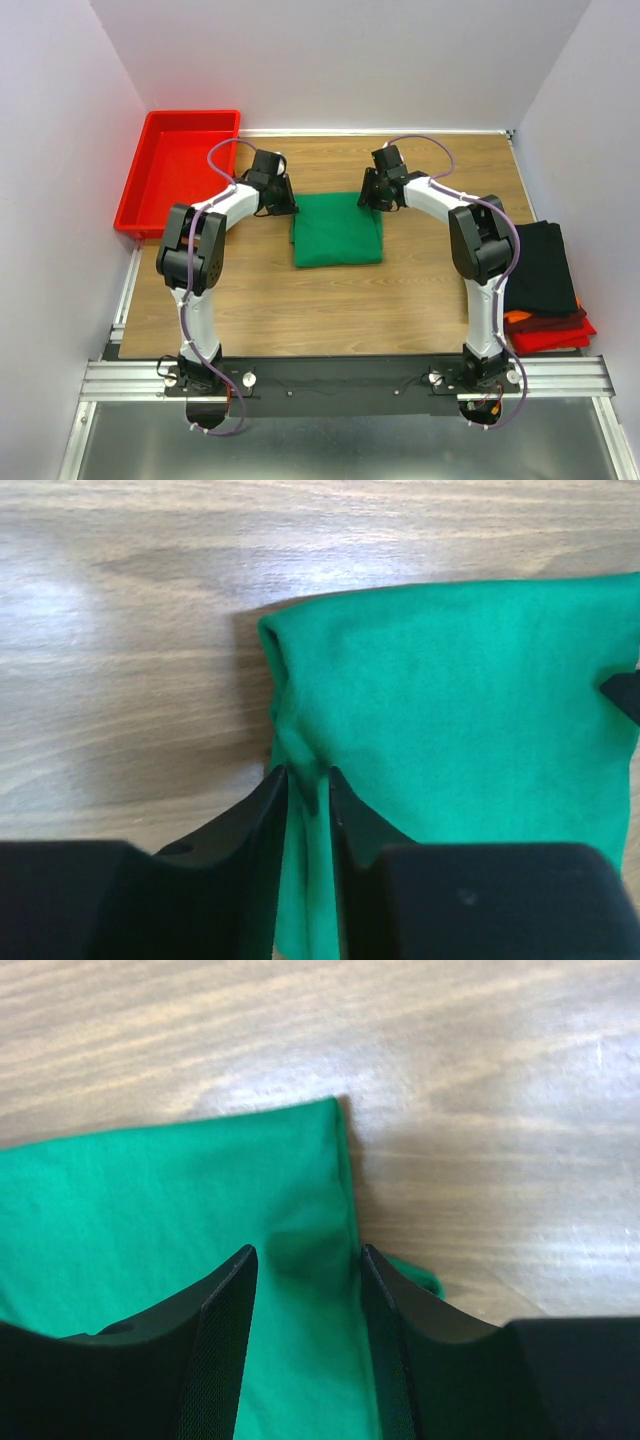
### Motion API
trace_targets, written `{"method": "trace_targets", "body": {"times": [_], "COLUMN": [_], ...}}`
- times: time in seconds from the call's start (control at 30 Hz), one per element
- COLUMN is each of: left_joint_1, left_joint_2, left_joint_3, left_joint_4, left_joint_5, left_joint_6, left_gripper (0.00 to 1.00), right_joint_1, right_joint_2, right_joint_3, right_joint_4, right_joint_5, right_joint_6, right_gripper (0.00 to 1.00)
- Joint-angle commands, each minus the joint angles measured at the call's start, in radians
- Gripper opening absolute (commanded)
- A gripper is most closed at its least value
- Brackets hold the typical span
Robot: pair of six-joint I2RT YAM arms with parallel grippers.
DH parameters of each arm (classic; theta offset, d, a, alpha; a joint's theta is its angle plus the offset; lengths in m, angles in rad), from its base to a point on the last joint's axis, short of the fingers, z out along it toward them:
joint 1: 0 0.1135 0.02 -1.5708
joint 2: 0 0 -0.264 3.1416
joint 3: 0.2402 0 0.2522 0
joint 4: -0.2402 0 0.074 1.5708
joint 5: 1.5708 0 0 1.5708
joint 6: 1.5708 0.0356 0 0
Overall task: Fold and stack the t-shirts
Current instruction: Fold the tshirt
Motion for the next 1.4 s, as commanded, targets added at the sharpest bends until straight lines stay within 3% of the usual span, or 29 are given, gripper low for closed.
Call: {"method": "trace_targets", "body": {"times": [0.0,0.4,0.67,0.8,0.87,0.9,0.93,1.03,1.37], "left_joint_1": [-0.007,-0.007,-0.019,-0.022,-0.022,-0.022,-0.022,-0.022,-0.024], "left_joint_2": [-0.07,-0.015,0.051,0.049,0.046,0.041,0.037,0.012,-0.075], "left_joint_3": [0.006,-0.005,0.01,-0.005,-0.006,-0.009,-0.011,-0.016,-0.02], "left_joint_4": [-0.039,-0.04,-0.013,0.003,0.004,0.006,0.006,0.006,-0.006], "left_joint_5": [-0.059,-0.067,0.004,0.027,0.034,0.039,0.042,0.044,0.051], "left_joint_6": [0.031,0.031,0.026,0.016,0.011,0.01,0.008,0.005,0.003], "left_gripper": [0.43,0.45,0.41,0.32,0.22,0.18,0.1,0.0,0.0], "right_joint_1": [0.006,0.004,0.006,0.004,0.004,0.006,0.006,0.006,0.006], "right_joint_2": [0.049,0.105,0.122,0.113,0.105,0.101,0.098,0.066,-0.117], "right_joint_3": [0.039,0.082,0.07,0.065,0.064,0.061,0.059,0.044,-0.039], "right_joint_4": [0.054,0.078,0.093,0.096,0.096,0.096,0.096,0.096,0.094], "right_joint_5": [0.02,0.018,-0.009,-0.009,-0.011,-0.011,-0.009,-0.012,0.021], "right_joint_6": [-0.019,-0.028,-0.013,-0.002,0.004,0.011,0.016,0.028,0.041], "right_gripper": [0.53,0.53,0.49,0.36,0.27,0.17,0.13,0.01,0.0]}}
